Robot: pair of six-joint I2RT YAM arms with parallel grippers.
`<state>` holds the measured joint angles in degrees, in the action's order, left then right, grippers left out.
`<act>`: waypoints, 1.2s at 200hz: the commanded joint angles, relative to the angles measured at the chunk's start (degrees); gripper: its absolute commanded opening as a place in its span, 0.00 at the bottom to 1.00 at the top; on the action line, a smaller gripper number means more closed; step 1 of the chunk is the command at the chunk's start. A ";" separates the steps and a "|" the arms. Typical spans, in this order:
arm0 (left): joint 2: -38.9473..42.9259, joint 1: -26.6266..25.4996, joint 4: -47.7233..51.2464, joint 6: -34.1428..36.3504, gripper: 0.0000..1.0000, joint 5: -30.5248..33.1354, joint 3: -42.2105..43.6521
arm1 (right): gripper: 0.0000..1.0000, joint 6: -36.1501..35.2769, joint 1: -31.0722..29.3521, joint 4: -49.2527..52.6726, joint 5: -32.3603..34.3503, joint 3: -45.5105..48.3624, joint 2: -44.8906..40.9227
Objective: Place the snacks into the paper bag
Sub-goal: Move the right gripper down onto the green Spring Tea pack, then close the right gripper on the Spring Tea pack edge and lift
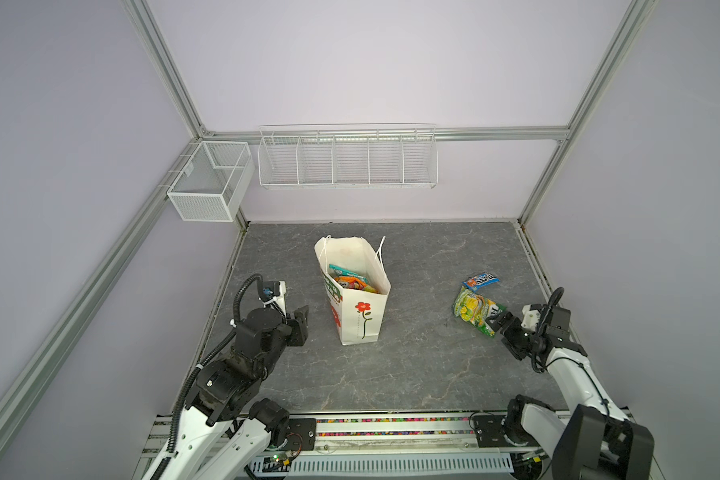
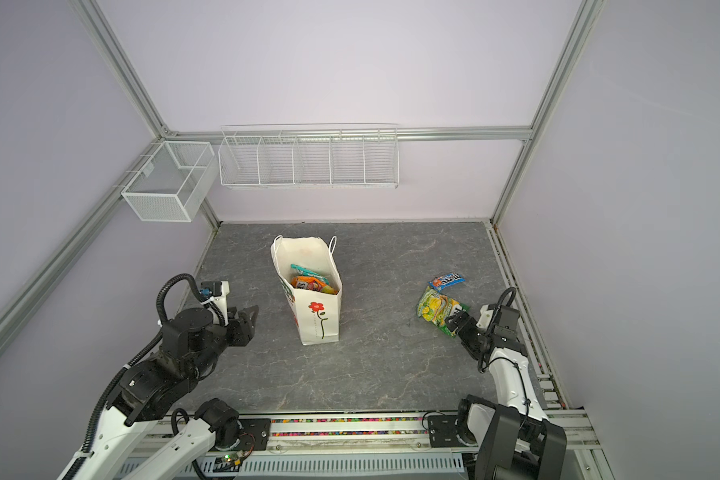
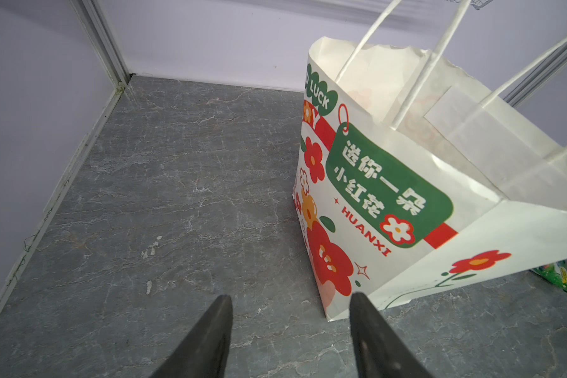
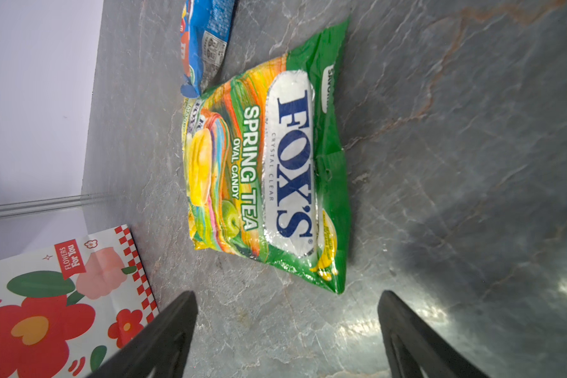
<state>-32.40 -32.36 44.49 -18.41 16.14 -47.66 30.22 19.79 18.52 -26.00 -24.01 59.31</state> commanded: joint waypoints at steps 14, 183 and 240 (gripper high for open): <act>0.26 0.27 0.51 -0.22 0.58 -1.01 0.55 | 0.89 0.41 0.16 -4.29 -0.67 1.77 2.96; -0.33 0.28 0.33 -0.15 0.58 -0.72 0.57 | 0.94 4.36 0.24 -17.93 -4.14 1.87 20.28; -0.30 0.28 0.33 -0.15 0.58 -0.88 0.56 | 0.98 5.26 0.19 -21.20 -5.42 2.04 24.38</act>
<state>-32.88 -32.34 44.47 -18.41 15.35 -47.66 34.11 19.79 -8.82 -35.35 -24.60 79.26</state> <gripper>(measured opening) 0.577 0.979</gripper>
